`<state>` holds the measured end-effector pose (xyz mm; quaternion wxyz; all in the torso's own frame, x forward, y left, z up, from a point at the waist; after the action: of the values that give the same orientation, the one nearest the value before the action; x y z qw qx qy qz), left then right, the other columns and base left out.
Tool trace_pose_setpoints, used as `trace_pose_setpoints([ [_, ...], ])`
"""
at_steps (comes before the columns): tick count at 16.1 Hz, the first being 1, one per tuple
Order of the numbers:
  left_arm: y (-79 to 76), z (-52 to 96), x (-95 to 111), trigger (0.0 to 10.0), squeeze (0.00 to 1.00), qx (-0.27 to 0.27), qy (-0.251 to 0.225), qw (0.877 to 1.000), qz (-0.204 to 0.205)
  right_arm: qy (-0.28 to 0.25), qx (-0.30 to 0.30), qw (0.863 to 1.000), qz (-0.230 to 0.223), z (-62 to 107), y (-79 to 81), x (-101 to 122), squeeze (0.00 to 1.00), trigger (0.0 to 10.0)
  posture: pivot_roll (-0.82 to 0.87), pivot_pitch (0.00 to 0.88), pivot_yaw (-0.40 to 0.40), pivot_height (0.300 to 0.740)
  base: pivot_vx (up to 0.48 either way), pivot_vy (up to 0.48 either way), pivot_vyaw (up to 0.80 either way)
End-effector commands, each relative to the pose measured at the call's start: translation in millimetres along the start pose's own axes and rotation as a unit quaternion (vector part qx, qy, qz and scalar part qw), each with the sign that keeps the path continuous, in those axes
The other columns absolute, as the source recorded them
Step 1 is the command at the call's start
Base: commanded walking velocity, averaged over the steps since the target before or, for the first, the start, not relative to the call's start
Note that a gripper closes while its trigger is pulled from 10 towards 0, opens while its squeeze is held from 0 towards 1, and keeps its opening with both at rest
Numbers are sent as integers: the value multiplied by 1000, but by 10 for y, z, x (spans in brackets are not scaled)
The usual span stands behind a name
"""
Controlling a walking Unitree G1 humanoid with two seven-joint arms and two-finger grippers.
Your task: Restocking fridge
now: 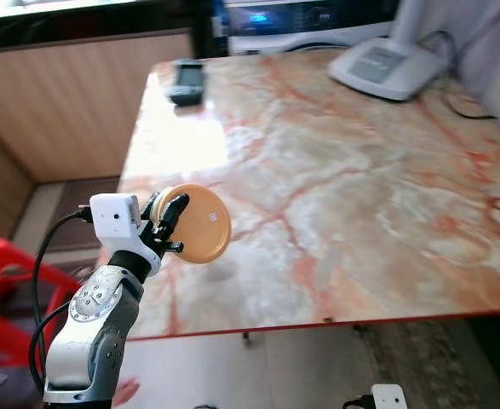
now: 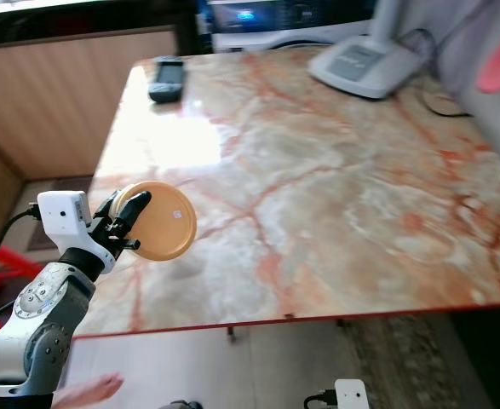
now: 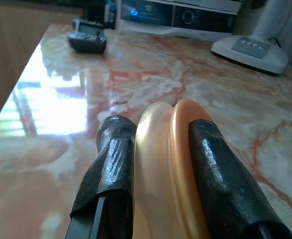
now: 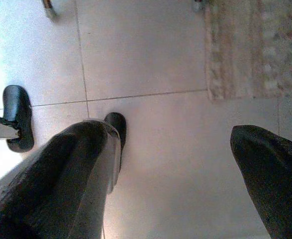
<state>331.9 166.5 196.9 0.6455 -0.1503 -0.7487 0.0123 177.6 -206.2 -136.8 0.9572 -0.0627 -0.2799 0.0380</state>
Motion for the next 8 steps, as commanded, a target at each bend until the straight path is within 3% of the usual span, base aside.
trace_pose_setpoints([
  [1,22,-6,1,10000,0,2,-3,1000,-9,16,4,1000,-2,18,40,-108,0,10000,120,119,36,740,0,0,-800],
  [5,-47,-26,-44,10000,0,-19,8,999,-45,20,0,1000,-2,21,31,-132,0,10000,121,104,40,740,0,0,-800],
  [8,-71,-39,-33,10000,0,-22,2,998,-57,19,0,1000,-3,19,33,-120,0,10000,120,106,40,740,0,-390,-800],
])
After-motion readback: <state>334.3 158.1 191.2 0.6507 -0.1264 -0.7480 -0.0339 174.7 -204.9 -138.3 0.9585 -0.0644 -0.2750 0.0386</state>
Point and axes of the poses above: a point about 5 cm out from each wrist's last joint towards the gripper, its own z axis pointing back from the gripper into the wrist, its own x axis along the axis of the wrist's last joint, y = z × x, the point moved 5 cm from there along -z, pointing out of the wrist towards the gripper, and after that the axes turned 5 degrees about z, right-handed, at the moved point
